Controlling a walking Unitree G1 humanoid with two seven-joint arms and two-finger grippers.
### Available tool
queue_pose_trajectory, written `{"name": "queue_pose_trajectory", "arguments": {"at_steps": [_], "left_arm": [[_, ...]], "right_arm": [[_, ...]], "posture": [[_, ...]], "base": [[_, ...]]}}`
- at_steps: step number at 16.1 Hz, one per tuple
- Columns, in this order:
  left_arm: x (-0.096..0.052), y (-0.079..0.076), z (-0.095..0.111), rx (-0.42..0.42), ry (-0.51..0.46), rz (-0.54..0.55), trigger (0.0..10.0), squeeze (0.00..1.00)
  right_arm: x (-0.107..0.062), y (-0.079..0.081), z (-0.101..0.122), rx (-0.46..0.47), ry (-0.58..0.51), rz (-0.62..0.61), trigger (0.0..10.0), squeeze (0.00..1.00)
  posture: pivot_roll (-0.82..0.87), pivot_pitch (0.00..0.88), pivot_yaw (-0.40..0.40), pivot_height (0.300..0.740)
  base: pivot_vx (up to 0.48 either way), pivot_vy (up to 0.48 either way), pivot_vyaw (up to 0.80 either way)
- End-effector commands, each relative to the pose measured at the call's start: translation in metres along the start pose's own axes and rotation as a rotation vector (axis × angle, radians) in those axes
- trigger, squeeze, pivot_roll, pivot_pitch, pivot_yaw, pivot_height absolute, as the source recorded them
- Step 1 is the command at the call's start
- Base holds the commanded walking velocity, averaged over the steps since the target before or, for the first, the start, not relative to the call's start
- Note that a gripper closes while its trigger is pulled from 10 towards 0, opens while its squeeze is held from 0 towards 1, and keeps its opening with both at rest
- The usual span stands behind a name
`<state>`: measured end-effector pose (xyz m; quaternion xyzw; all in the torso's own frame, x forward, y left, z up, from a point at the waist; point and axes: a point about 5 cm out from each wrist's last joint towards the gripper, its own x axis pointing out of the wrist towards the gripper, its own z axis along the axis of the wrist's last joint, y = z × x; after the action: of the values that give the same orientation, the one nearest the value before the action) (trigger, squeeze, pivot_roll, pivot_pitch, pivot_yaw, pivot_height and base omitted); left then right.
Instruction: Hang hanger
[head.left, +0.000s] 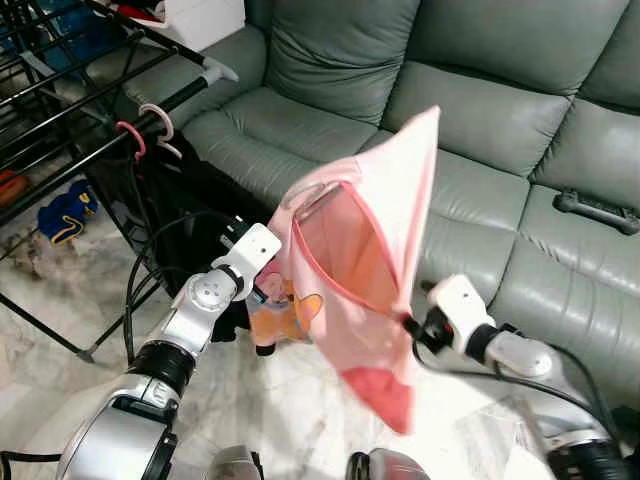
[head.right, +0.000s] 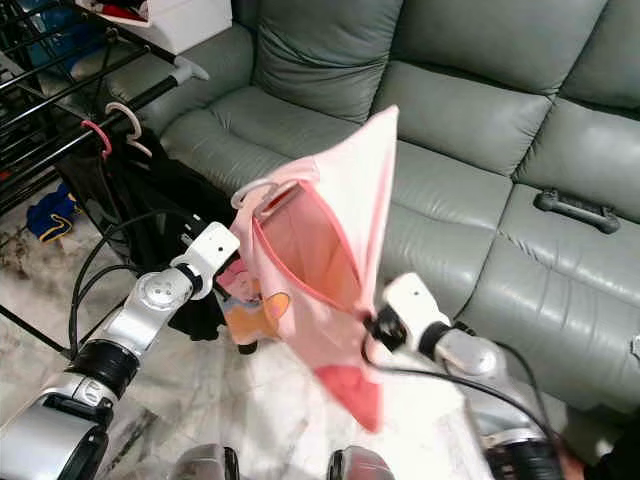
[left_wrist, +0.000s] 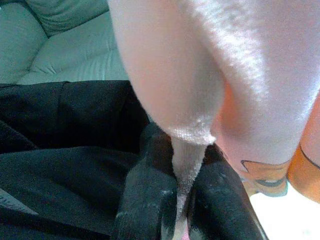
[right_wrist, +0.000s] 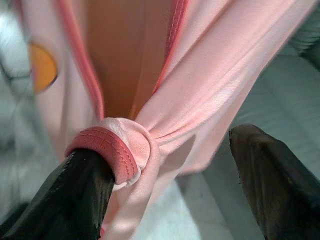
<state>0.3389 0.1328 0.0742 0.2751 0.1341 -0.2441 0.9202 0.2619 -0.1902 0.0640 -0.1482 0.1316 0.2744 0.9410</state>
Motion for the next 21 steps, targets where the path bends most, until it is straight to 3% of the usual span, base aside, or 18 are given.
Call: {"name": "queue_pose_trajectory", "arguments": {"at_steps": [1, 2, 4, 6, 9, 10, 11, 13, 14, 16, 17, 18, 19, 20, 21], "left_arm": [[0.001, 0.003, 0.003, 0.004, -0.020, 0.004, 0.0, 0.00], [0.001, 0.002, 0.004, 0.012, -0.027, -0.001, 0.0, 0.00], [0.001, 0.002, 0.005, 0.050, -0.043, -0.002, 0.0, 0.00], [0.001, 0.002, 0.006, 0.078, -0.052, -0.010, 0.0, 0.00], [-0.001, 0.011, 0.001, 0.210, -0.036, -0.022, 0.0, 0.00], [-0.002, 0.012, 0.001, 0.221, -0.034, -0.023, 0.0, 0.00], [-0.001, 0.015, 0.000, 0.219, -0.027, -0.022, 0.0, 0.00], [0.002, 0.015, 0.006, 0.208, -0.041, -0.011, 0.0, 0.00], [0.003, 0.015, 0.010, 0.201, -0.061, 0.005, 0.0, 0.00], [0.004, 0.013, 0.009, 0.191, -0.071, 0.016, 0.0, 0.00], [0.004, 0.011, 0.007, 0.188, -0.065, 0.015, 0.0, 0.00], [0.004, 0.010, 0.006, 0.184, -0.062, 0.013, 0.0, 0.00], [0.004, 0.008, 0.005, 0.180, -0.062, 0.013, 0.0, 0.00], [0.005, 0.008, 0.006, 0.179, -0.063, 0.013, 0.0, 0.00], [0.005, 0.009, 0.006, 0.177, -0.064, 0.019, 0.0, 0.00]], "right_arm": [[-0.004, -0.008, 0.000, 0.064, -0.037, -0.084, 10.0, 1.00], [-0.002, -0.006, 0.001, 0.125, -0.066, -0.097, 10.0, 1.00], [0.003, 0.002, 0.007, 0.145, -0.104, -0.082, 10.0, 1.00], [0.005, 0.009, 0.012, 0.090, -0.094, -0.005, 10.0, 1.00], [-0.014, 0.009, 0.026, -0.215, -0.015, 0.307, 10.0, 1.00], [-0.015, 0.008, 0.028, -0.214, -0.010, 0.321, 10.0, 1.00], [-0.019, 0.007, 0.033, -0.150, 0.021, 0.377, 10.0, 1.00], [-0.011, -0.006, 0.020, -0.188, 0.110, 0.232, 10.0, 1.00], [-0.005, -0.013, 0.021, -0.238, 0.062, 0.127, 10.0, 1.00], [-0.002, -0.029, 0.048, -0.163, -0.173, -0.214, 10.0, 1.00], [-0.004, -0.025, 0.050, -0.189, -0.197, -0.237, 10.0, 0.93], [-0.005, -0.021, 0.047, -0.178, -0.203, -0.287, 10.0, 0.53], [-0.007, -0.011, 0.036, -0.169, -0.188, -0.347, 10.0, 0.34], [-0.007, -0.006, 0.031, -0.126, -0.180, -0.358, 10.0, 0.23], [-0.006, 0.004, 0.022, -0.045, -0.171, -0.373, 10.0, 0.18]], "posture": [[-0.08, 0.069, 0.010, 0.740], [-0.08, 0.070, 0.011, 0.740], [-0.08, 0.071, 0.014, 0.740], [-0.07, 0.072, 0.018, 0.740], [-0.08, 0.074, 0.019, 0.740], [-0.08, 0.074, 0.019, 0.740], [-0.08, 0.074, 0.019, 0.740], [-0.09, 0.070, 0.016, 0.740], [-0.08, 0.069, 0.013, 0.740], [-0.08, 0.068, 0.014, 0.740], [-0.08, 0.068, 0.014, 0.740], [-0.08, 0.068, 0.014, 0.740], [-0.08, 0.068, 0.014, 0.740], [-0.08, 0.067, 0.014, 0.740], [-0.09, 0.067, 0.015, 0.740]], "base": [[0.000, 0.000, 0.00], [0.000, 0.000, 0.00], [0.000, 0.000, 0.00], [0.000, 0.000, 0.00], [0.000, 0.000, 0.00], [0.000, 0.000, 0.00], [0.000, 0.000, 0.00], [0.000, 0.000, 0.00], [0.000, 0.000, 0.00], [0.000, 0.000, 0.00], [0.000, 0.000, 0.00], [0.000, 0.000, 0.00], [0.000, 0.000, 0.00], [0.000, 0.000, 0.00], [0.000, 0.000, 0.00]]}}
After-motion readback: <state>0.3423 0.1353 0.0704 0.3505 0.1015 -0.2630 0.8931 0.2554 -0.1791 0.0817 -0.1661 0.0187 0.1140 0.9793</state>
